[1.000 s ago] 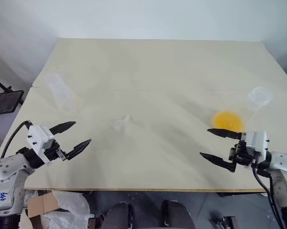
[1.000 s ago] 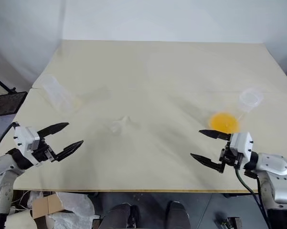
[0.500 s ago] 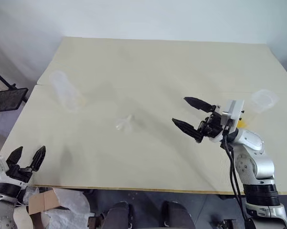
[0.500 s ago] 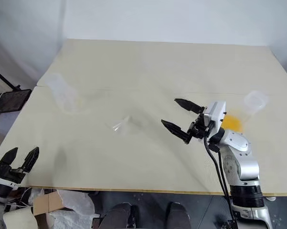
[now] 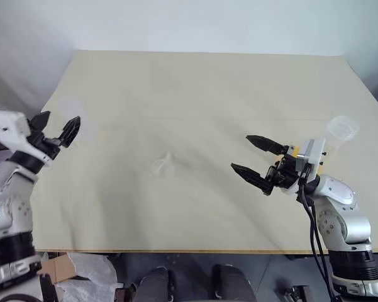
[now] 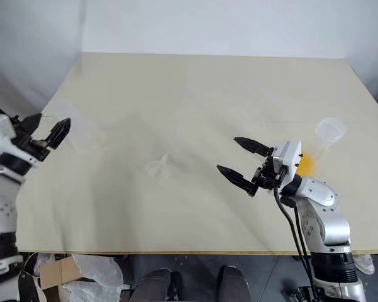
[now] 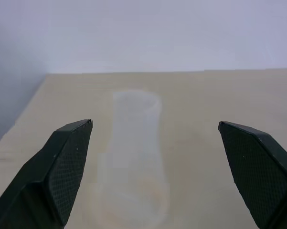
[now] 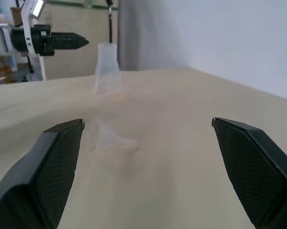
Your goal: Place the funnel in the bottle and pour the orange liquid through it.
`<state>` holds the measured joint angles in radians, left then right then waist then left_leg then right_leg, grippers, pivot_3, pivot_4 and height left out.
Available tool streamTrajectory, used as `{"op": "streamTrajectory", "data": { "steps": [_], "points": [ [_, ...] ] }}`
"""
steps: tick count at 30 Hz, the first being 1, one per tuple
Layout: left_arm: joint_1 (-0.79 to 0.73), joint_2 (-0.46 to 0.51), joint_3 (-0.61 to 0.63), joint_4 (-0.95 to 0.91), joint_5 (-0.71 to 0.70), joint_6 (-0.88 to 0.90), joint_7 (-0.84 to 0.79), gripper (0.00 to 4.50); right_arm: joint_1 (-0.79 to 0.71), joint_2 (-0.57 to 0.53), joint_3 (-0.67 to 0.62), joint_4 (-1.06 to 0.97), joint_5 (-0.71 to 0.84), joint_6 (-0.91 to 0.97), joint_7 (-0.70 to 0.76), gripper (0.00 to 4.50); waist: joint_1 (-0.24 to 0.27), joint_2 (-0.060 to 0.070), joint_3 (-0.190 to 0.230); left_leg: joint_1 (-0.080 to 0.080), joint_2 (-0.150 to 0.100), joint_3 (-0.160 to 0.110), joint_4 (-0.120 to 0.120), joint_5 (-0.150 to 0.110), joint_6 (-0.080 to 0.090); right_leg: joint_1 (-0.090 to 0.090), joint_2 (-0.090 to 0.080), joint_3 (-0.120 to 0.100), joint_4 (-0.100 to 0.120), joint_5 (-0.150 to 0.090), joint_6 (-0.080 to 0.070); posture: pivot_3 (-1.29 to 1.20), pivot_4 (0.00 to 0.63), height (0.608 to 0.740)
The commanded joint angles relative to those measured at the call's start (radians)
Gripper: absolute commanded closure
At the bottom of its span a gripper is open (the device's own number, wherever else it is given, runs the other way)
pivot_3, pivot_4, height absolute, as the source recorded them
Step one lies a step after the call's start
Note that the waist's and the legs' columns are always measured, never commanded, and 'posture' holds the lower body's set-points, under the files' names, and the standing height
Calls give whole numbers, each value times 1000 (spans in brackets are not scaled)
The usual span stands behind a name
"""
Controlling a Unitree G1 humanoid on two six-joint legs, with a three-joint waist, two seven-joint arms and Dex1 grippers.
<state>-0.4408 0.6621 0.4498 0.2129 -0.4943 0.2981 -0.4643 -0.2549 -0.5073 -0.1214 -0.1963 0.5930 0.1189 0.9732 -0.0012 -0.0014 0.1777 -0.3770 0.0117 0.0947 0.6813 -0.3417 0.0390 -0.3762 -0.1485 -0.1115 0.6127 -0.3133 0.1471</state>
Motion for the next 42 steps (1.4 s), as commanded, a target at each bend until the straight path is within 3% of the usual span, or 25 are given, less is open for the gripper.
{"op": "streamTrajectory", "data": {
  "steps": [1, 20, 23, 27, 29, 35, 42],
  "points": [
    [-97, 34, -40, 126, 75, -9, 21, 0, -9, 5, -1, -57, 19, 8, -11, 22, -3, 0, 0, 0, 0, 1, 0, 0, 0, 0, 0, 0, 0, 0, 0, 0, 150, 740],
    [-383, -31, -118, 552, 214, -195, 47, 0, 53, 25, 8, -118, -2, -1, -51, 22, 3, -5, 2, 0, 0, 1, 1, 0, 0, 0, 0, -2, 0, 0, 0, 0, 150, 740],
    [-407, -34, -109, 598, 216, -220, 54, 508, 67, 27, 6, -126, -5, -4, -58, 0, 1, -5, 3, 0, 0, 1, 1, 0, 0, 0, 0, -3, 0, 0, 0, 0, 150, 740],
    [-423, -35, -107, 638, 220, -258, 46, 1687, 90, 31, 3, -141, -10, -11, -68, 0, 1, -5, 3, 0, 0, 1, 1, 0, 0, 0, 0, -4, 0, 0, 0, 0, 150, 740],
    [-428, -37, -105, 647, 215, -271, 33, 1703, 98, 33, 4, -146, -14, -14, -72, 0, 1, -5, 3, 0, 0, 1, 1, 0, 0, 0, 0, -4, 0, 0, 0, 0, 150, 740],
    [-437, -89, -123, 518, 138, -316, -165, 1703, 141, 17, -24, -179, -21, -20, -87, 0, 8, -6, 3, -1, 0, 1, 1, 0, 0, 0, 0, -4, 0, 0, 0, 0, 150, 740],
    [-441, -241, -386, 227, 158, -227, -404, 1703, 318, -47, -132, -254, -3, -23, -81, 0, 30, -6, 3, -3, -2, 0, 2, 0, 0, 1, -1, -5, -1, 0, 0, 0, 150, 740]
  ]
}}
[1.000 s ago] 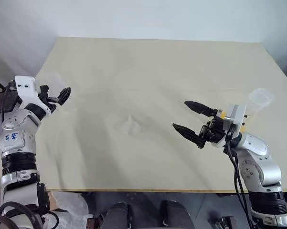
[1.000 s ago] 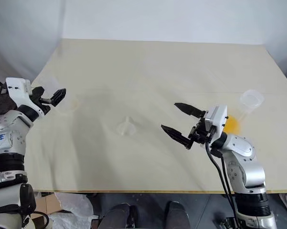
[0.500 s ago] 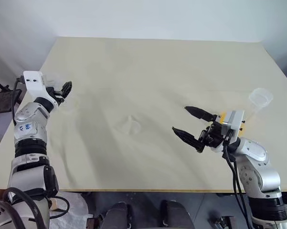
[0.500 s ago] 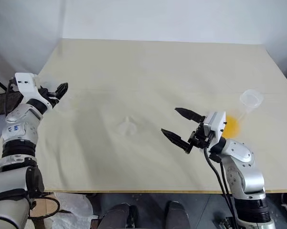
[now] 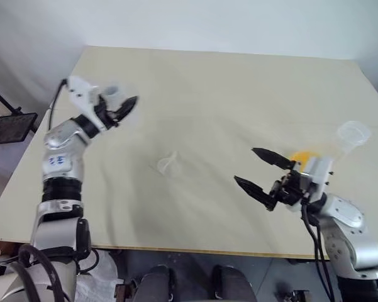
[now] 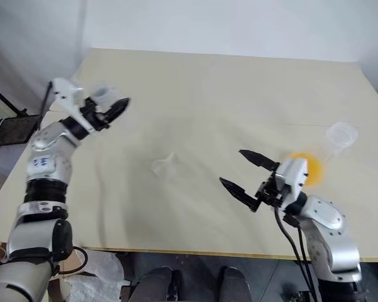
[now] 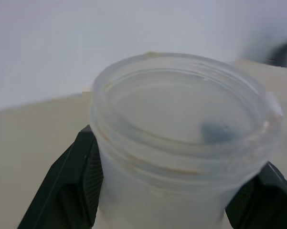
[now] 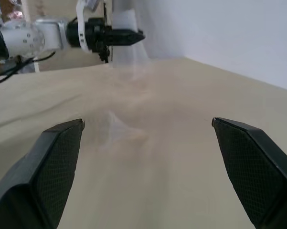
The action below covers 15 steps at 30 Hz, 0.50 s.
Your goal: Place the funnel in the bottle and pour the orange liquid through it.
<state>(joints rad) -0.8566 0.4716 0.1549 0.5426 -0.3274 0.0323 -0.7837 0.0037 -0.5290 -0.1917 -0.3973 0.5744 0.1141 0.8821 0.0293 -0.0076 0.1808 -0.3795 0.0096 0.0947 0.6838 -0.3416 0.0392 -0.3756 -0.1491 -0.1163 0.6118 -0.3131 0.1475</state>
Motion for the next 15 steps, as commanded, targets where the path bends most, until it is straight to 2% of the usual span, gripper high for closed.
{"op": "streamTrajectory", "data": {
  "steps": [1, 6, 9, 15],
  "points": [
    [-31, -78, -123, -122, -12, 53, -113, 1703, 86, -30, -76, -61, 15, -21, 9, 0, 0, 0, 0, 0, -1, 1, 0, 0, 0, 0, 0, 0, 0, 0, 0, 0, 150, 740],
    [-56, -168, -220, -121, 22, 76, -172, 1703, 167, -33, -130, -93, 20, -33, -7, 0, -13, 0, 0, 0, -4, 2, 0, 0, 1, 0, 1, 1, -1, 0, 0, 0, 150, 740],
    [-68, -233, -276, -40, 63, 17, -199, 1703, 227, -24, -179, -144, 50, -25, -26, 0, -10, 2, -1, 1, -2, 2, 0, 1, 0, 0, 2, 1, -1, 0, 0, 0, 150, 740],
    [-124, -293, -292, 161, 149, -126, -160, 1703, 330, -17, -207, -213, 49, -23, -41, 0, -1, 1, 0, 1, -3, 3, 0, 1, 0, 0, 1, 2, -2, 0, 0, 0, 150, 740]
  ]
}}
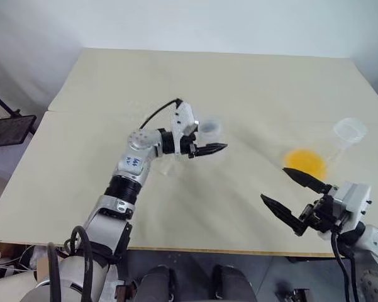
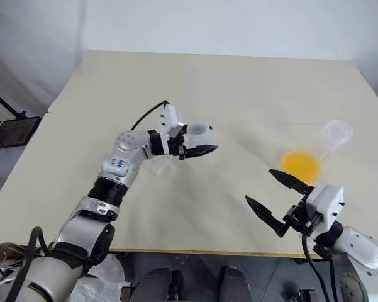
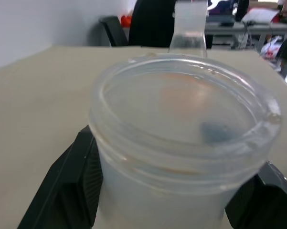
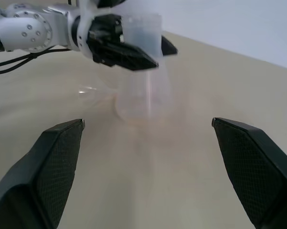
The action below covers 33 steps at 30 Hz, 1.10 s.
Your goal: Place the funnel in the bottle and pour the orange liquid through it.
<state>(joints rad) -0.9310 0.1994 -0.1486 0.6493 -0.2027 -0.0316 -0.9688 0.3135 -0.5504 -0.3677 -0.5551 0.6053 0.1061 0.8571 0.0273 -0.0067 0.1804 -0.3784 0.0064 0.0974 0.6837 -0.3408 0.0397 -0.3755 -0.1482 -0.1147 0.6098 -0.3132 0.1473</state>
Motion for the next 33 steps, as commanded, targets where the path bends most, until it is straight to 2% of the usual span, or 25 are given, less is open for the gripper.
{"op": "streamTrajectory", "data": {
  "steps": [1, 10, 11, 14, 15, 24, 29, 33],
  "points": [
    [-57, -27, 15, 77, 29, -72, 28, 1703, 25, 5, -30, -61, 19, -15, -21, 0, 0, 0, 0, 0, 0, 0, 0, 0, 0, 0, 0, 0, 0, 0, 0, 0, 150, 740],
    [-111, -100, 57, 233, 22, -135, -5, 1703, 47, 7, 0, -80, 16, -9, -35, 0, 1, -1, 0, -1, 3, 0, 0, 0, 1, 0, -1, -1, 0, 0, 0, 0, 150, 740],
    [-118, -103, 62, 243, 24, -133, -2, 983, 46, 8, 2, -78, 14, -11, -36, 0, 1, -1, 0, -1, 3, 0, 0, 0, 2, 0, -1, -1, -1, 0, 0, 0, 150, 740],
    [-133, -99, 76, 265, 33, -135, 7, 136, 37, 12, 18, -75, 6, -13, -42, 0, 0, -1, 0, -1, 3, 0, 0, 0, 2, 0, -1, -1, -1, 0, 0, 0, 150, 740],
    [-136, -97, 79, 267, 33, -137, 2, 10, 34, 13, 22, -73, 4, -14, -43, 0, 0, -1, 0, -1, 3, 0, 0, 0, 2, 0, -1, -1, -1, 0, 0, 0, 150, 740],
    [-106, -15, 103, 155, -7, -161, -177, 10, 4, -23, 2, -39, 11, -14, -18, 0, -1, 0, 0, -1, 4, 0, 0, 0, 2, 0, -1, -1, 0, 0, 0, 0, 150, 740],
    [-96, 42, 125, 140, -14, -173, -206, 10, -14, -53, -13, -12, 9, -18, 12, 0, -1, 0, 0, -1, 4, 0, 0, 0, 2, 0, -1, -1, 0, 0, 0, 0, 150, 740],
    [-36, 144, 195, 65, -74, -201, -267, 10, -60, -99, -15, 28, 13, -19, 72, 0, -9, 0, 0, -1, 4, 0, 0, 0, 2, 0, -1, -1, 0, 0, 0, 0, 150, 740]
  ]
}}
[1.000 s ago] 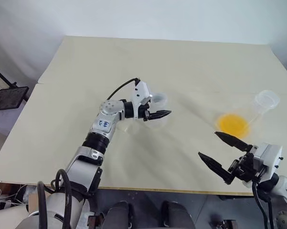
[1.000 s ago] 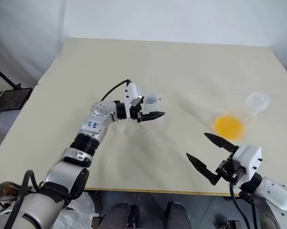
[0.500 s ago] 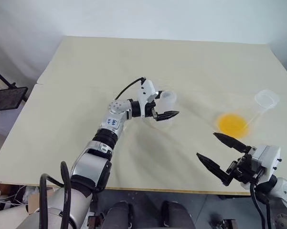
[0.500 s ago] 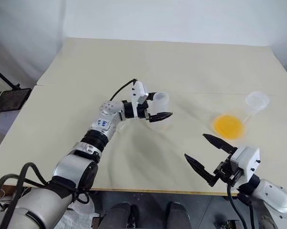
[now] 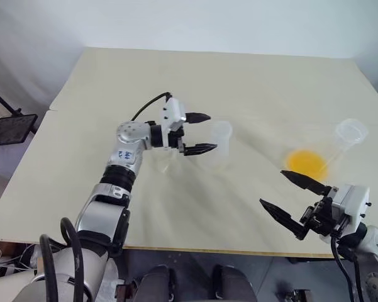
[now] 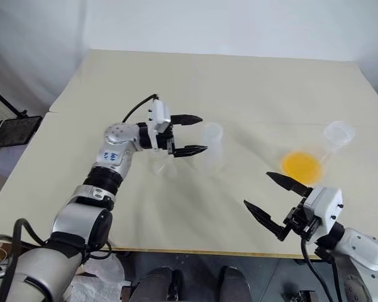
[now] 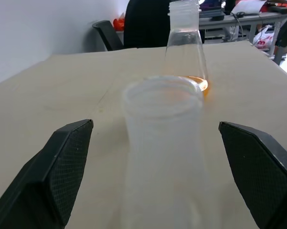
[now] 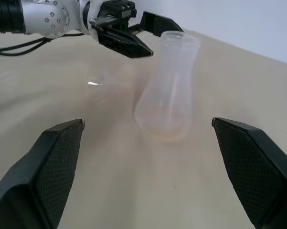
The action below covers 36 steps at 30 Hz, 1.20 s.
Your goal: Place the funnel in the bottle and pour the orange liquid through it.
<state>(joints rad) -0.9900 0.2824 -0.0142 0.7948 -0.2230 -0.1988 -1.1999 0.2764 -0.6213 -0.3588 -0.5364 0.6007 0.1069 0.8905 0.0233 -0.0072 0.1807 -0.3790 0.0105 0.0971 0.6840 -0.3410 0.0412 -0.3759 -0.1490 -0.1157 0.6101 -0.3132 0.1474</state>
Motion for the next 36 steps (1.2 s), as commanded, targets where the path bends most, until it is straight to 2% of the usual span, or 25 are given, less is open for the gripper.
{"op": "streamTrajectory", "data": {
  "steps": [1, 4, 8, 11, 14, 20, 24, 29, 32, 36],
  "points": [
    [50, 90, 78, -108, -64, -33, -35, 10, -39, -35, -20, 15, 27, -14, 47, 0, -7, 0, 0, 0, 1, 0, 0, 0, 0, 0, 1, 0, 0, 0, 0, 0, 150, 740],
    [147, 171, 149, -203, -106, -19, -9, 10, -78, -74, 33, 10, 70, 61, 83, 0, -11, 0, 0, 1, 2, -1, 0, 0, 0, 0, 1, 0, 1, 0, 0, 0, 150, 740],
    [298, 282, 216, -344, -147, 87, 22, 10, -166, -62, 104, 43, 42, 46, 98, 0, -11, 0, 0, 1, 2, -1, 0, 0, 0, 0, 0, 0, 2, 0, 0, 0, 150, 740],
    [460, 365, 296, -466, -192, 190, 62, 10, -241, -56, 148, 75, 29, 34, 115, 0, -12, 0, 0, 1, 2, -2, 0, 0, 0, 1, 0, 0, 2, 0, 0, 0, 150, 740],
    [649, 427, 374, -531, -196, 187, 78, 10, -308, -52, 194, 115, 2, 14, 141, 0, -12, 0, 0, 1, 2, -3, 0, 0, 0, 1, -1, -1, 2, 0, 0, 0, 150, 740],
    [971, 445, 549, -695, -264, 267, 159, 10, -385, -51, 285, 171, -52, -20, 217, 0, -15, 0, 0, 1, 3, -4, 0, -1, -1, 1, -1, 0, 2, 0, 0, 0, 150, 740],
    [1125, 414, 576, -826, -305, 311, 177, 10, -405, -44, 299, 210, -70, -44, 231, 0, -14, 0, 0, 1, 3, -4, 0, -1, -1, 1, -2, 0, 1, 0, 0, 0, 150, 740],
    [1117, 380, 494, -940, -301, 362, 240, 10, -390, -49, 282, 237, -80, -53, 225, 0, -3, 0, 0, 1, 3, -4, 0, -2, -1, 2, -3, 0, 1, 0, -1, 0, 150, 740],
    [1029, 346, 397, -967, -272, 390, 304, 10, -353, -68, 254, 229, -65, -30, 218, 0, 1, 0, 0, 2, 2, -3, 0, -2, -1, 2, -2, 0, 1, 0, -1, 0, 150, 740],
    [879, 262, 264, -914, -208, 405, 393, 10, -297, -73, 228, 202, -66, -18, 191, 0, 2, 0, -1, 2, 1, -3, 0, -2, -1, 2, -2, 0, 2, 0, -1, 0, 150, 740]
  ]
}}
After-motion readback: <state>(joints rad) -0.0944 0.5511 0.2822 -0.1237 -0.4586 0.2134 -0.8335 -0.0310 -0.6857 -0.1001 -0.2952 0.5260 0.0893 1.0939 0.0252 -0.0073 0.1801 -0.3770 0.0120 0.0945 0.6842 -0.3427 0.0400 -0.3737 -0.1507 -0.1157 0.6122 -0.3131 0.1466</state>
